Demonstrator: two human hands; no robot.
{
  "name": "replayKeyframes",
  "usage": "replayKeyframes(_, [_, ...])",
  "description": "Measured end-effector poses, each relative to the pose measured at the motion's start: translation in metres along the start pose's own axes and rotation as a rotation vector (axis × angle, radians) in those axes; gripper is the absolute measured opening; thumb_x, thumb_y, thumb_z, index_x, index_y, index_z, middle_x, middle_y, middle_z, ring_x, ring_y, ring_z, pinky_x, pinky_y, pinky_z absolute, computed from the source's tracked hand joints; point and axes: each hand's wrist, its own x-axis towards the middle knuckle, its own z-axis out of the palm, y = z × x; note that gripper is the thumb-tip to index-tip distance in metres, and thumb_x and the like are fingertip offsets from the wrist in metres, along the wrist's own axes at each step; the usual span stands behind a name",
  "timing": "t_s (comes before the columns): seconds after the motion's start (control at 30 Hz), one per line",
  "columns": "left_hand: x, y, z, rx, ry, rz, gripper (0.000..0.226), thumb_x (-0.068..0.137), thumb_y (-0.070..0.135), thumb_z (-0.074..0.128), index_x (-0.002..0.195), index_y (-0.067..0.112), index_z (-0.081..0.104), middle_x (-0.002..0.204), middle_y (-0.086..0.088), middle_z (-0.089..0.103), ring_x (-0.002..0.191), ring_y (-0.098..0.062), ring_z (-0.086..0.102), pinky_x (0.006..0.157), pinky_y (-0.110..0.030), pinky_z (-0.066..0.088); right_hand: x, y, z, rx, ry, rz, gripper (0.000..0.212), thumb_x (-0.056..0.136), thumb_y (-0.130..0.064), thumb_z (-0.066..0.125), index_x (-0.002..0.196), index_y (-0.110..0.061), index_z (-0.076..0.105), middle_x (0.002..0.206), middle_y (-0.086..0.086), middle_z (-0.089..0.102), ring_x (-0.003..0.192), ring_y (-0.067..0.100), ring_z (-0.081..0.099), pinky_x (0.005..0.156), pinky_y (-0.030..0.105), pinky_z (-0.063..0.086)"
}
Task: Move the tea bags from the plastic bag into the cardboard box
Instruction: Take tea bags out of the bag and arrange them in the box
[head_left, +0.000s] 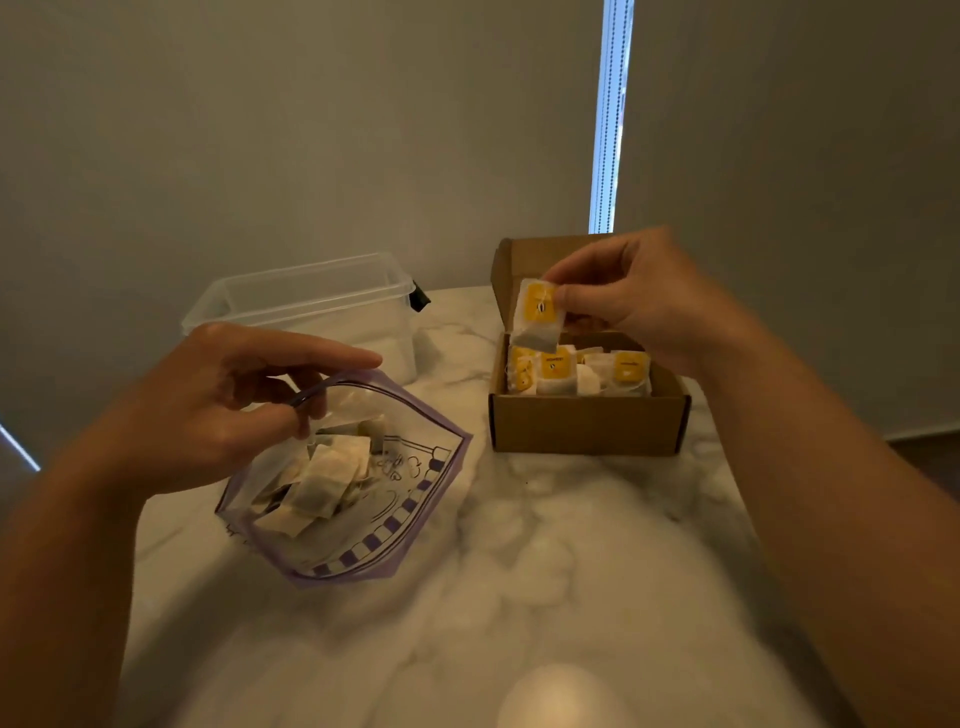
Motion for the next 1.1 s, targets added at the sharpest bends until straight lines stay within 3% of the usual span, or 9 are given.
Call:
replayKeyframes(0.1, [0.001,0.002,0.001,0.005,-0.002,0.005,0.056,0.063,0.031,0.052,0.115,0.045,0.067,0.088,0.013,0.071,0.075,-0.017,0.066,0.065,-0.022,0.055,0.000,0.018,0.009,-0.247,0.057,-0.026,0.011,0.084,-0.010,0.073,0.090,-0.018,0.075,0.082,-0.001,0.073,0.074,0.017,0.072,0.064,0.025,0.061])
replayKeyframes(0.2, [0.002,0.003,0.001,0.007,-0.012,0.015,0.055,0.064,0.030,0.051,0.116,0.042,0.067,0.088,0.015,0.071,0.073,-0.015,0.065,0.064,-0.020,0.054,0.000,0.025,0.017,-0.400,0.046,-0.054,0.013,0.086,-0.013,0.072,0.096,-0.021,0.075,0.085,-0.009,0.069,0.076,0.009,0.068,0.069,0.023,0.059])
replayKeyframes(0.37, [0.001,0.005,0.001,0.022,-0.003,0.017,0.056,0.065,0.030,0.051,0.117,0.042,0.066,0.088,0.015,0.071,0.072,-0.015,0.065,0.064,-0.018,0.053,0.003,0.029,0.031,-0.474,0.003,-0.065,0.018,0.087,-0.015,0.071,0.104,-0.019,0.074,0.092,-0.007,0.067,0.081,0.008,0.065,0.069,0.021,0.058])
replayKeyframes(0.6, [0.001,0.002,-0.001,0.030,-0.012,0.011,0.058,0.064,0.030,0.050,0.118,0.040,0.066,0.089,0.012,0.071,0.075,-0.019,0.065,0.063,-0.025,0.056,0.006,0.032,0.041,-0.661,-0.056,-0.065,0.016,0.085,-0.016,0.073,0.101,-0.017,0.075,0.088,-0.004,0.067,0.072,0.004,0.060,0.055,0.009,0.043])
replayKeyframes(0.93, [0.002,-0.001,-0.002,0.039,-0.012,0.000,0.054,0.068,0.025,0.051,0.119,0.035,0.067,0.104,0.005,0.072,0.084,-0.024,0.067,0.067,-0.029,0.058,0.004,0.026,0.041,-0.903,0.029,-0.068,0.025,0.081,-0.019,0.078,0.105,-0.014,0.073,0.097,0.006,0.067,0.085,0.018,0.058,0.066,0.026,0.044])
replayKeyframes(1.1, [0.002,-0.001,0.000,0.062,-0.006,-0.022,0.058,0.069,0.000,0.052,0.120,0.021,0.068,0.109,-0.001,0.072,0.083,-0.024,0.066,0.068,-0.035,0.058,-0.006,0.021,0.035,-0.888,0.095,-0.131,0.022,0.079,-0.022,0.079,0.100,-0.016,0.075,0.095,0.006,0.071,0.087,0.019,0.062,0.077,0.033,0.053])
